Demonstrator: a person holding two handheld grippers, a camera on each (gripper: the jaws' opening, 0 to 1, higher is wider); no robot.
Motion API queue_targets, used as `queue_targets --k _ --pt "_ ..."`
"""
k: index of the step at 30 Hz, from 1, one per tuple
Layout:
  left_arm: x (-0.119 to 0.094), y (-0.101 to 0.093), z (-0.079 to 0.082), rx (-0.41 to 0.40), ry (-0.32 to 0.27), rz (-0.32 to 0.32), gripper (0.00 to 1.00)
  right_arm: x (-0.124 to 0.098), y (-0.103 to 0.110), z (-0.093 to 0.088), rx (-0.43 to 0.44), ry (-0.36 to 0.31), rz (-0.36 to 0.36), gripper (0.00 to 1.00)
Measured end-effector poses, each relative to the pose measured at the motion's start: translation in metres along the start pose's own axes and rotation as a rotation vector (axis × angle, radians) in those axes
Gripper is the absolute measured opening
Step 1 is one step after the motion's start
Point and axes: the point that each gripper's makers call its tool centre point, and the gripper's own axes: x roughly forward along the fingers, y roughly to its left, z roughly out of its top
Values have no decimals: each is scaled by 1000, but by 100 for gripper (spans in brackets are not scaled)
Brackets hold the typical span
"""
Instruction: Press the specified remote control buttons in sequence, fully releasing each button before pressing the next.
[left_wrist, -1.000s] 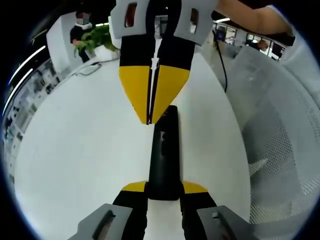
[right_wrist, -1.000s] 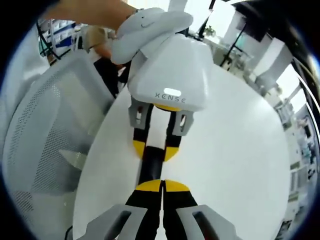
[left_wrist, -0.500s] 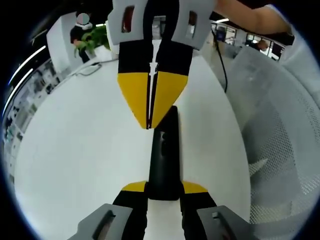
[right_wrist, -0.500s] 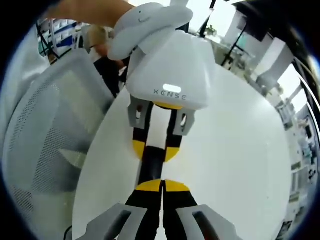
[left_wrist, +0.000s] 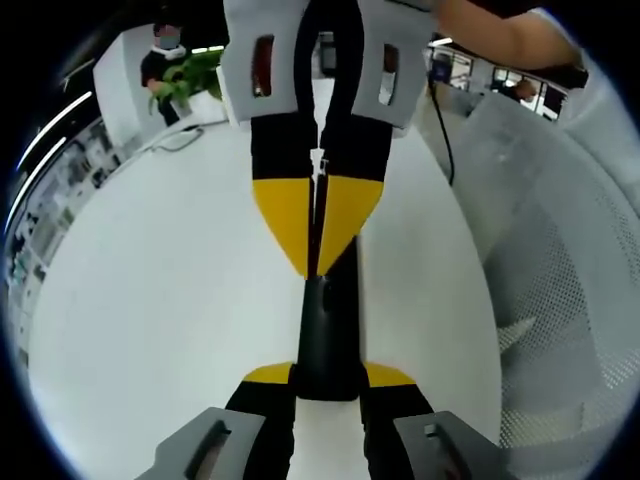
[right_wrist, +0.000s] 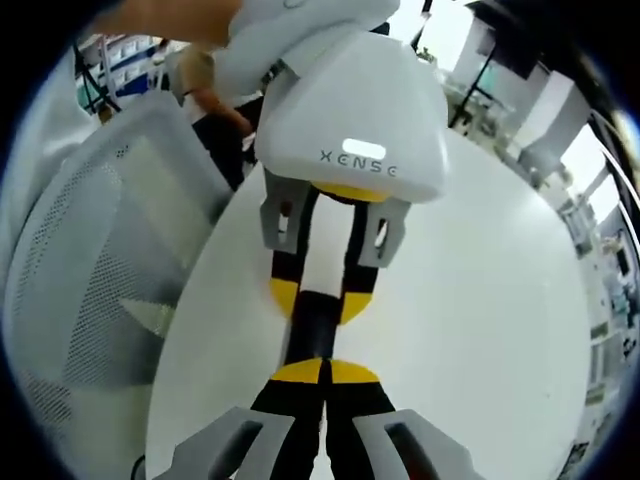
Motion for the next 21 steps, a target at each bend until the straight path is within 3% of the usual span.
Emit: queue_targets --k 21 --pt "-1 -2 1 0 -3 -1 23 16 6 -7 14 4 33 0"
